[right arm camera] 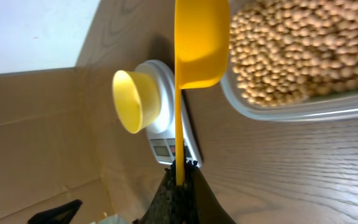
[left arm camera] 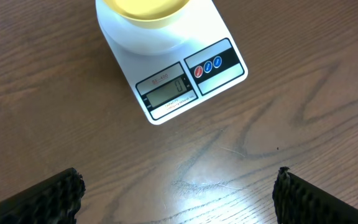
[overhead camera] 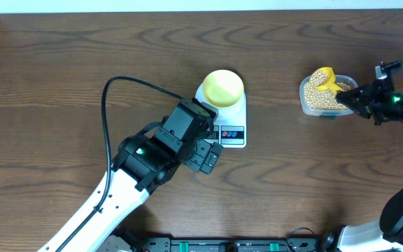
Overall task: Scoop item into bowl and weigh 50g on scale
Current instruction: 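Lift the filled scoop and move it over the yellow bowl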
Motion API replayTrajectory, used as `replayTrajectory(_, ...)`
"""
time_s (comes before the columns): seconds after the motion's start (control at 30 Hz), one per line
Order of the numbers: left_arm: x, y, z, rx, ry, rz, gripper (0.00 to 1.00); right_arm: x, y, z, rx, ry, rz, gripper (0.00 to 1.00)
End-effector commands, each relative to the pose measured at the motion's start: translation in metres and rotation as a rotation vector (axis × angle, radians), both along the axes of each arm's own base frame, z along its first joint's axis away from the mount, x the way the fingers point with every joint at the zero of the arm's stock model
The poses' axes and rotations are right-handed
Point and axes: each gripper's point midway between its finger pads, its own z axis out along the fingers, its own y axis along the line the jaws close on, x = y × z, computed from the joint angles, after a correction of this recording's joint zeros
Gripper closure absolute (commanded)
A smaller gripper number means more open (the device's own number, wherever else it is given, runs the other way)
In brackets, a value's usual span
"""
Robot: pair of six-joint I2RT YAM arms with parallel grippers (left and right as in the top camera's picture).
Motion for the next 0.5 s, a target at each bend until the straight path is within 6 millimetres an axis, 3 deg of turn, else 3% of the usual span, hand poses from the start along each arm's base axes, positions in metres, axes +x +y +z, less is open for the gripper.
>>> replayTrajectory(0.0, 0.004, -0.001, 0.008, -0.007, -0.02, -0.003, 0.01, 0.002, 0.008, 0.011, 0.087, -0.044, 0.018, 0.99)
replayTrajectory(0.23, 0.003, -0.001, 0.008, -0.007, -0.02, -0.004, 0.01, 0.004, 0.018, 0.021, 0.142, -0.079, 0.045, 0.99)
replayTrajectory(0.47, 0.004, -0.001, 0.008, -0.007, -0.02, -0.003, 0.01, 0.009, 0.045, 0.031, 0.189, -0.121, 0.117, 0.99)
